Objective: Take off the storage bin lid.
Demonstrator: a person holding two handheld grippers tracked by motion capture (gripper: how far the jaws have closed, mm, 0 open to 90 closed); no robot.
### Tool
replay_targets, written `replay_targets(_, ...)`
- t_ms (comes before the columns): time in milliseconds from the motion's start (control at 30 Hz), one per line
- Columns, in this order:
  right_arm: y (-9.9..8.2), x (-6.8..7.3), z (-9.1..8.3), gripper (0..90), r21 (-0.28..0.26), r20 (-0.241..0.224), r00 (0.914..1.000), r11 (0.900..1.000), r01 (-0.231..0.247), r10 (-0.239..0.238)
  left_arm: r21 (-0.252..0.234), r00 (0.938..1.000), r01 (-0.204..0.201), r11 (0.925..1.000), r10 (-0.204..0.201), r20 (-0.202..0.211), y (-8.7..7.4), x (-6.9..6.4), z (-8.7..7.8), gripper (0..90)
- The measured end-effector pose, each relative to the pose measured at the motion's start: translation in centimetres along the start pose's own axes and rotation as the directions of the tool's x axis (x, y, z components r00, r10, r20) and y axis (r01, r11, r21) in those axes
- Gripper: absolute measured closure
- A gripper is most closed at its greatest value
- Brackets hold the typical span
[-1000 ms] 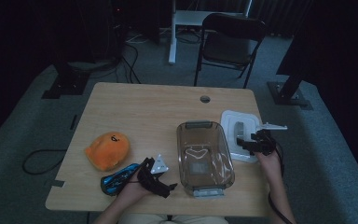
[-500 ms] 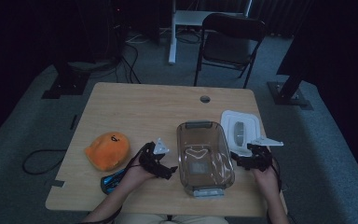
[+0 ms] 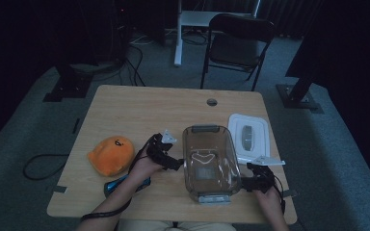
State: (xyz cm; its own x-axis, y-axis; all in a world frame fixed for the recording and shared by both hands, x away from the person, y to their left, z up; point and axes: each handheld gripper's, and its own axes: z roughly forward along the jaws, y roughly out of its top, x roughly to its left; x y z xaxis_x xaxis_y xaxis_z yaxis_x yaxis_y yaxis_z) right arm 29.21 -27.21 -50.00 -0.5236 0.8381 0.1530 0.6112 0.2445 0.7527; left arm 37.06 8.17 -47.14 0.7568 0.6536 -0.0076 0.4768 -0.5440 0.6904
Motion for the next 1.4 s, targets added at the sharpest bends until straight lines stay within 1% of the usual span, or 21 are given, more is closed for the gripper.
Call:
replay_targets(100,0.0,0.1,0.0,12.7,-0.002,0.001,1.0,1.0,-0.001,0.001,0.004,0.9998,-0.013,0.9999,0.014,-0.015,0.2,0.3,0.2,2.5)
replay_targets(133,-0.1,0.2,0.0,12.7,-0.001,-0.003,1.0,1.0,0.0,0.0,0.007,0.9999,-0.009,0.9999,0.009,-0.012,0.3,0.4,0.2,2.5)
replay_targets(267,0.0,0.6,0.3,12.7,0.001,-0.021,0.9997,0.9999,0.01,-0.01,0.016,0.9996,-0.009,0.9998,0.009,-0.027,0.5,1.0,0.3,2.5)
replay_targets(300,0.0,0.7,0.4,12.7,0.002,-0.024,0.9997,0.9999,0.01,-0.01,0.015,0.9993,-0.008,0.9998,0.009,-0.037,0.6,1.1,0.4,2.5)
replay_targets(400,0.0,1.3,0.7,12.7,0.007,-0.048,0.9987,0.9998,0.021,-0.02,0.021,0.9984,-0.012,0.9997,0.014,-0.055,0.8,1.7,0.4,2.5)
replay_targets(433,0.0,1.5,0.9,12.7,0.013,-0.063,0.9977,0.9996,0.026,-0.025,0.02,0.9982,-0.012,0.9997,0.013,-0.058,0.9,1.8,0.4,2.5)
replay_targets(600,0.3,2.5,1.5,12.7,0.017,-0.091,0.9946,0.9985,0.051,-0.05,0.017,0.9968,-0.017,0.9997,0.018,-0.078,0.9,2.7,0.4,2.5)
replay_targets(700,0.4,3.0,1.9,12.6,0.016,-0.097,0.9933,0.9978,0.065,-0.063,0.016,0.9962,-0.015,0.9998,0.016,-0.085,0.9,3.2,0.2,2.5)
replay_targets(767,0.6,3.3,2.1,12.6,0.013,-0.1,0.9924,0.9972,0.073,-0.072,0.017,0.9961,-0.005,0.9998,0.007,-0.088,0.7,3.6,0.1,2.5)
replay_targets(867,0.8,3.7,2.4,12.6,0.009,-0.1,0.9915,0.9964,0.085,-0.084,0.021,0.9944,0.002,0.9998,0.0,-0.106,0.5,3.9,-0.1,2.5)
replay_targets(967,0.9,4.1,2.7,12.6,0.001,-0.101,0.9896,0.9947,0.103,-0.102,0.025,0.9938,0.003,0.9997,0.0,-0.111,0.2,4.2,-0.3,2.5)
replay_targets(1033,0.9,4.3,2.8,12.6,-0.008,-0.102,0.9879,0.9931,0.117,-0.117,0.028,0.9935,0.001,0.9996,0.002,-0.114,0.1,4.4,-0.6,2.5)
replay_targets(1067,1.0,4.5,2.9,12.6,-0.009,-0.109,0.9865,0.9925,0.122,-0.122,0.033,0.9923,-0.006,0.9995,0.01,-0.124,0.0,4.5,-0.8,2.5)
replay_targets(1100,1.0,4.5,3.0,12.6,-0.005,-0.122,0.9837,0.9912,0.132,-0.132,0.032,0.9899,-0.006,0.9995,0.01,-0.141,-0.1,4.6,-1.0,2.5)
replay_targets(1167,0.9,4.4,2.8,12.6,-0.003,-0.12,0.9823,0.9894,0.145,-0.144,0.034,0.9848,0.0,0.9994,0.006,-0.174,-0.2,4.9,-1.5,2.5)
replay_targets(1200,0.7,4.2,2.8,12.7,-0.014,-0.118,0.9806,0.9877,0.155,-0.156,0.03,0.9844,0.004,0.9996,0.001,-0.176,-0.3,5.0,-1.7,2.5)
replay_targets(1233,0.5,4.0,2.7,12.9,-0.015,-0.119,0.98,0.9872,0.159,-0.159,0.018,0.9857,0.013,0.9998,-0.01,-0.168,-0.4,5.2,-2.1,2.5)
replay_targets(1300,0.2,3.7,2.6,13.3,0.0,-0.106,0.9753,0.9809,0.195,-0.194,0.01,0.9862,0.027,0.9996,-0.025,-0.164,-0.6,5.3,-2.8,2.5)
replay_targets(1333,0.0,3.6,2.6,13.3,0.004,-0.101,0.974,0.9789,0.204,-0.203,-0.007,0.9874,0.033,0.9994,-0.034,-0.155,-0.6,5.3,-3.2,2.5)
replay_targets(1367,-0.1,3.5,2.6,13.3,0.006,-0.098,0.9742,0.9788,0.205,-0.203,-0.017,0.9883,0.036,0.9992,-0.038,-0.148,-0.6,5.2,-3.7,2.5)
replay_targets(1400,-0.2,3.4,2.6,13.3,0.001,-0.098,0.9752,0.98,0.199,-0.198,-0.027,0.9878,0.034,0.999,-0.038,-0.151,-0.6,5.1,-4.1,2.5)
